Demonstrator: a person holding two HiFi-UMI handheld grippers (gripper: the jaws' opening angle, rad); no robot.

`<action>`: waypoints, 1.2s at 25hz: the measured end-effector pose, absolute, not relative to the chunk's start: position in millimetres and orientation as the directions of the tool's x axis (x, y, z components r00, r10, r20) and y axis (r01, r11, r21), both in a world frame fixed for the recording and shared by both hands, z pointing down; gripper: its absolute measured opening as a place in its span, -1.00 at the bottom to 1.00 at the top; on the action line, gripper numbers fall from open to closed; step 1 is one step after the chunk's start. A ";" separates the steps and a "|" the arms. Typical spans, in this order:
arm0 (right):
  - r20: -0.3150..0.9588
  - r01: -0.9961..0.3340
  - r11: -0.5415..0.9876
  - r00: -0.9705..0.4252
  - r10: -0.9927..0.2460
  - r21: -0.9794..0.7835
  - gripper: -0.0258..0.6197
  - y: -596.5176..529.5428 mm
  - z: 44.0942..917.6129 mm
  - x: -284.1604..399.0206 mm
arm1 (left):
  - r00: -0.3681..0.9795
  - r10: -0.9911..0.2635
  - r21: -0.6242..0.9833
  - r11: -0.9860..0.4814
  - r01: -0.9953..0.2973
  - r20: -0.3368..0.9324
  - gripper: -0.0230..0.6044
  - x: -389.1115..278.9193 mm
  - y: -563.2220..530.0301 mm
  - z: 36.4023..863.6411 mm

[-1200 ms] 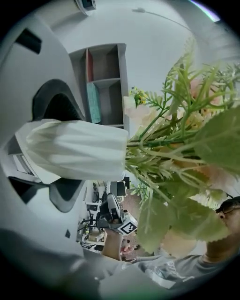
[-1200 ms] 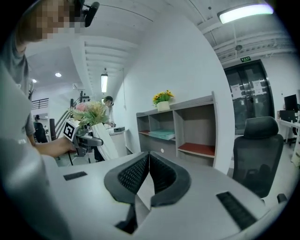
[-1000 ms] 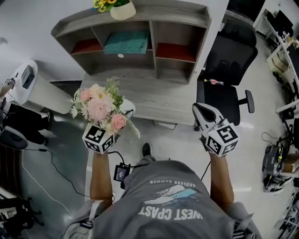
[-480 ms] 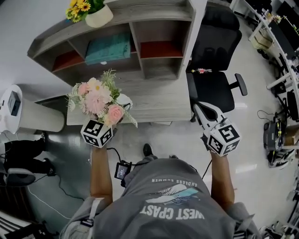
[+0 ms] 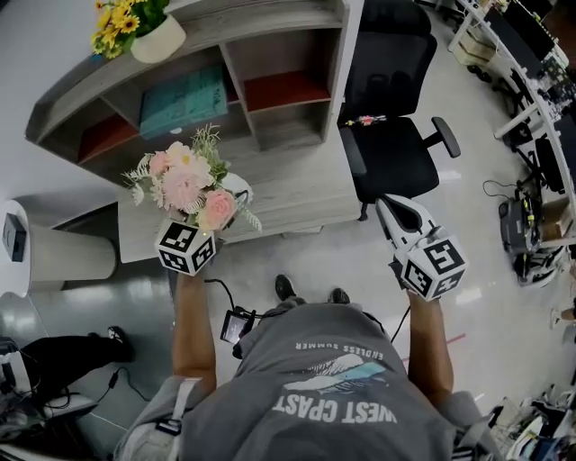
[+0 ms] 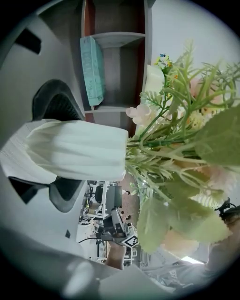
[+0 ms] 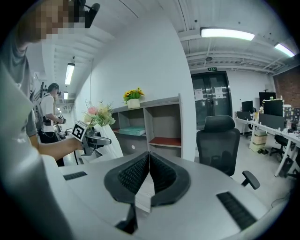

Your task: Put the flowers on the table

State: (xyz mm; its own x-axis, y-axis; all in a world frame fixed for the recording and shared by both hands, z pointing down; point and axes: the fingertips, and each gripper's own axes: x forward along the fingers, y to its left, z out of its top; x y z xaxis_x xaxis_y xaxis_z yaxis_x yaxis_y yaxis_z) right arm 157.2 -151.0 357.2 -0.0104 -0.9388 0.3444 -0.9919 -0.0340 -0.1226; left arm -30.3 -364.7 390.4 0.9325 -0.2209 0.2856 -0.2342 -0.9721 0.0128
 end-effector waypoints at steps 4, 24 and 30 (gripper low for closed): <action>0.362 -0.989 -0.088 0.040 -0.931 -0.118 -0.84 -137.7 359.9 155.2 | 0.941 -0.181 0.027 -0.980 -0.197 0.287 0.23 -21.0 -369.8 400.2; 0.449 -0.968 -0.218 0.141 -0.882 -0.124 -0.84 -97.2 384.2 144.4 | 0.945 -0.083 0.074 -0.991 -0.112 0.317 0.23 22.0 -384.7 452.5; 0.468 -0.969 -0.211 0.128 -0.874 -0.130 -0.84 -103.8 392.7 149.1 | 0.943 -0.090 0.097 -0.987 -0.128 0.321 0.23 34.1 -395.3 472.9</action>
State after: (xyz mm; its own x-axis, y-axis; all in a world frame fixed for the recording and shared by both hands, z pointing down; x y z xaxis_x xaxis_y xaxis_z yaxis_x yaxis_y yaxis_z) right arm 149.1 -103.8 392.7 0.1277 -0.8743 0.4683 -0.9689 -0.2109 -0.1296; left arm 34.1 -395.3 472.9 0.9426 -0.0905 0.3214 -0.1278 -0.9871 0.0969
